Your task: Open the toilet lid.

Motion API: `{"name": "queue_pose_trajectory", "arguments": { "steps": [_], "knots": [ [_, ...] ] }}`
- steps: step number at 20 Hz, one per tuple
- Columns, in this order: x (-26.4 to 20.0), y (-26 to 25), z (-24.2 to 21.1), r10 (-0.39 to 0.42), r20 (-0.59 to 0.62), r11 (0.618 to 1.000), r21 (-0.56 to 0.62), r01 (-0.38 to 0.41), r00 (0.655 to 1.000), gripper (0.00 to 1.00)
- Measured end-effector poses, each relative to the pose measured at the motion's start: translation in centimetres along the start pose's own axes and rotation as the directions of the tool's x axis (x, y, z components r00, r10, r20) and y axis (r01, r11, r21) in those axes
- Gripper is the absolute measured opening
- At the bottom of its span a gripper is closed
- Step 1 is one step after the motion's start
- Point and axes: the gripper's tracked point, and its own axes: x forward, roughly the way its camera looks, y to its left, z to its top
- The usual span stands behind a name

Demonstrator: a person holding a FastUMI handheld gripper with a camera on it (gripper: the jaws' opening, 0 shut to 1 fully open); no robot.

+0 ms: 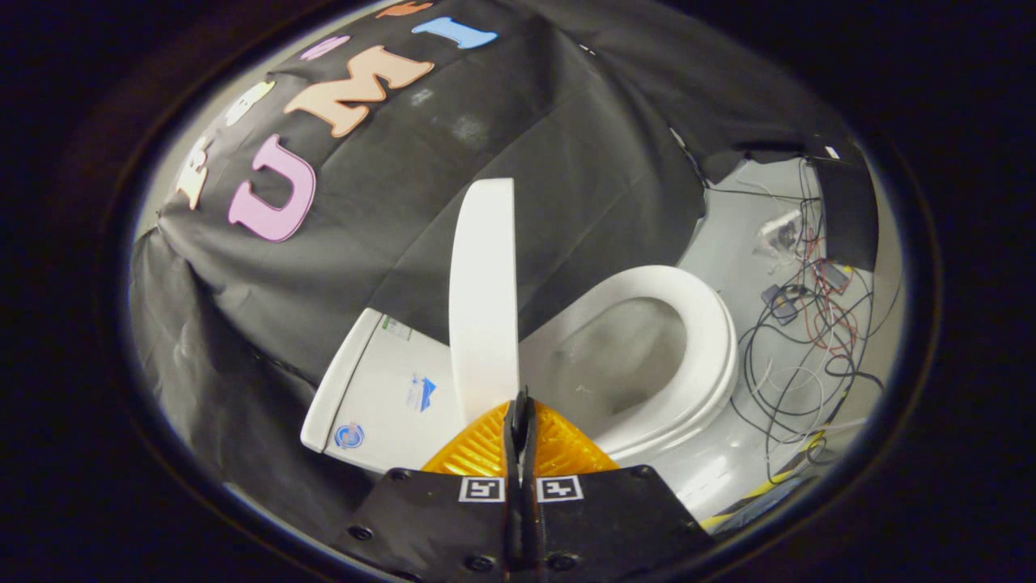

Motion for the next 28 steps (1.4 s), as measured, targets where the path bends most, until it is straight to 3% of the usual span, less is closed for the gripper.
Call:
{"name": "queue_pose_trajectory", "arguments": {
  "steps": [17, 23, 28],
  "knots": [
    [-0.5, 6.2, 0.0, -0.051, 0.051, 0.984, -0.168, 0.059, 0.997, 0.0],
    [-0.5, 7.8, -0.1, -0.041, 0.06, 0.984, -0.17, 0.051, 0.997, 0.01],
    [-0.4, 9.9, -0.7, -0.035, 0.059, 0.97, -0.237, 0.048, 0.998, 0.01]
  ]
}}
